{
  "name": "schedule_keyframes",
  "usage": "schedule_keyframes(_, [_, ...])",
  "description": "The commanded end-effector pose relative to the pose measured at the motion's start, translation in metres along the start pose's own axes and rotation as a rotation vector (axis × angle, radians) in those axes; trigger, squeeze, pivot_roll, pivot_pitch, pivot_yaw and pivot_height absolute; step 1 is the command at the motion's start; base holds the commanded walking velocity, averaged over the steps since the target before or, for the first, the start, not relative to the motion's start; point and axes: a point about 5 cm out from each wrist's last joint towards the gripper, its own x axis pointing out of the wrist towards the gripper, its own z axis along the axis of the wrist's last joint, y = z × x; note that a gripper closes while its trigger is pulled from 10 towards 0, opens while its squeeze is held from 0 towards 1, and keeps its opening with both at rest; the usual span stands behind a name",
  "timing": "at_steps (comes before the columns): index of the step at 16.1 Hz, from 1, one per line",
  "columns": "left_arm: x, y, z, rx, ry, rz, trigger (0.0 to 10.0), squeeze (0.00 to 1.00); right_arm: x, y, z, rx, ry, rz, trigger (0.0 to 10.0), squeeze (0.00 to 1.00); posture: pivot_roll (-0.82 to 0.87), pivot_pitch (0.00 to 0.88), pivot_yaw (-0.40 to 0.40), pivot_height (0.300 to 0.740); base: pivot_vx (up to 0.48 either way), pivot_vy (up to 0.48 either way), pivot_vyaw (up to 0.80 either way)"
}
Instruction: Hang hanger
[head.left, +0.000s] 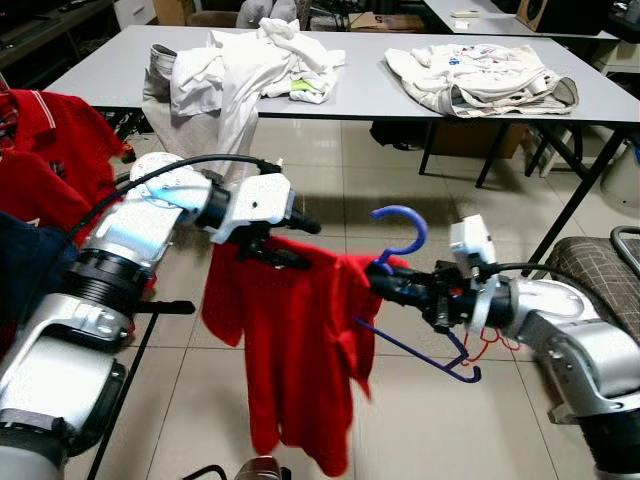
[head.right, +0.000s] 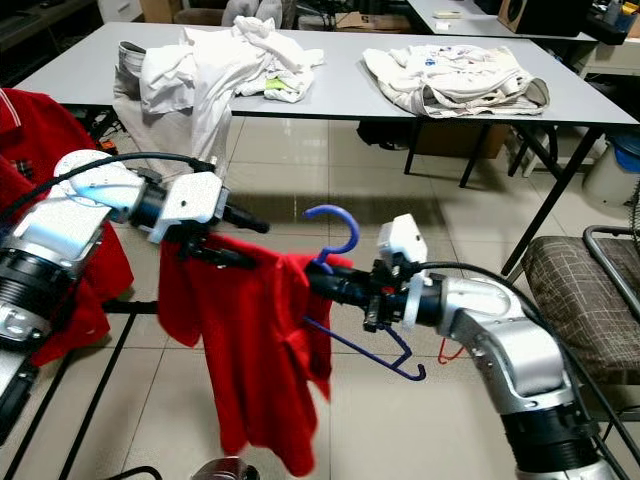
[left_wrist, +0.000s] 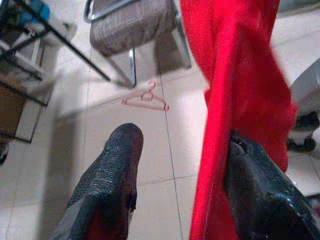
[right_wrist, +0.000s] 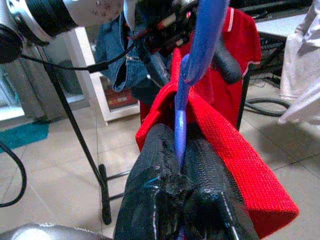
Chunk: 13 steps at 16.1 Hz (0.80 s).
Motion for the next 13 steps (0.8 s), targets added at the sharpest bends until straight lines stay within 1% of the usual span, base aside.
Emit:
schedule_keyframes(1, [-0.005, -0.001, -0.009, -0.021, 0.047, 0.017, 10.0, 0.0, -0.006, 0.0, 0.019, -0.049, -0.06, 0.014, 0.0, 0.0, 0.09, 0.0, 0.021, 0.74, 0.0, 0.0, 0.0])
schedule_keyframes(3, [-0.012, 0.001, -0.015, -0.035, 0.066, 0.053, 10.0, 0.0, -0.01, -0.001, 0.02, -0.05, -0.058, 0.012, 0.0, 0.0, 0.09, 0.0, 0.021, 0.74, 0.0, 0.0, 0.0])
schedule_keyframes(6, [-0.028, 0.003, -0.026, -0.072, 0.115, 0.128, 10.0, 0.0, -0.016, -0.003, 0.023, -0.053, -0.064, -0.005, 0.0, 0.0, 0.09, 0.0, 0.021, 0.74, 0.0, 0.0, 0.0])
schedule_keyframes(7, [-0.033, 0.003, -0.029, -0.081, 0.116, 0.148, 10.0, 0.0, -0.019, -0.004, 0.024, -0.052, -0.065, -0.013, 0.0, 0.0, 0.09, 0.0, 0.022, 0.74, 0.0, 0.0, 0.0])
schedule_keyframes(8, [-0.035, 0.003, -0.029, -0.086, 0.11, 0.154, 10.0, 0.0, -0.02, -0.005, 0.024, -0.052, -0.064, -0.016, 0.0, 0.0, 0.09, 0.0, 0.02, 0.74, 0.0, 0.0, 0.0])
schedule_keyframes(9, [-0.038, 0.004, -0.027, -0.091, 0.084, 0.166, 10.0, 0.0, -0.021, -0.006, 0.024, -0.052, -0.056, -0.027, 0.0, 0.0, 0.09, 0.0, 0.019, 0.74, 0.0, 0.0, 0.0])
schedule_keyframes(10, [-0.04, 0.005, -0.022, -0.111, 0.032, 0.175, 10.0, 0.0, -0.021, -0.007, 0.023, -0.052, -0.049, -0.036, 0.0, 0.0, 0.09, 0.0, 0.018, 0.74, 0.0, 0.0, 0.0])
schedule_keyframes(11, [-0.042, 0.006, -0.007, -0.145, -0.104, 0.167, 10.0, 0.0, -0.021, -0.008, 0.023, -0.052, -0.044, -0.049, 0.0, 0.0, 0.09, 0.0, 0.014, 0.74, 0.0, 0.0, 0.0])
schedule_keyframes(12, [-0.041, 0.003, 0.001, -0.159, -0.168, 0.138, 10.0, 0.0, -0.019, -0.009, 0.022, -0.05, -0.039, -0.061, 0.0, 0.0, 0.09, 0.0, 0.012, 0.74, 0.0, 0.0, 0.0])
schedule_keyframes(13, [-0.04, -0.002, 0.006, -0.166, -0.197, 0.097, 10.0, 0.0, -0.018, -0.011, 0.02, -0.049, -0.03, -0.087, 0.0, 0.0, 0.09, 0.0, 0.011, 0.74, 0.0, 0.0, 0.0])
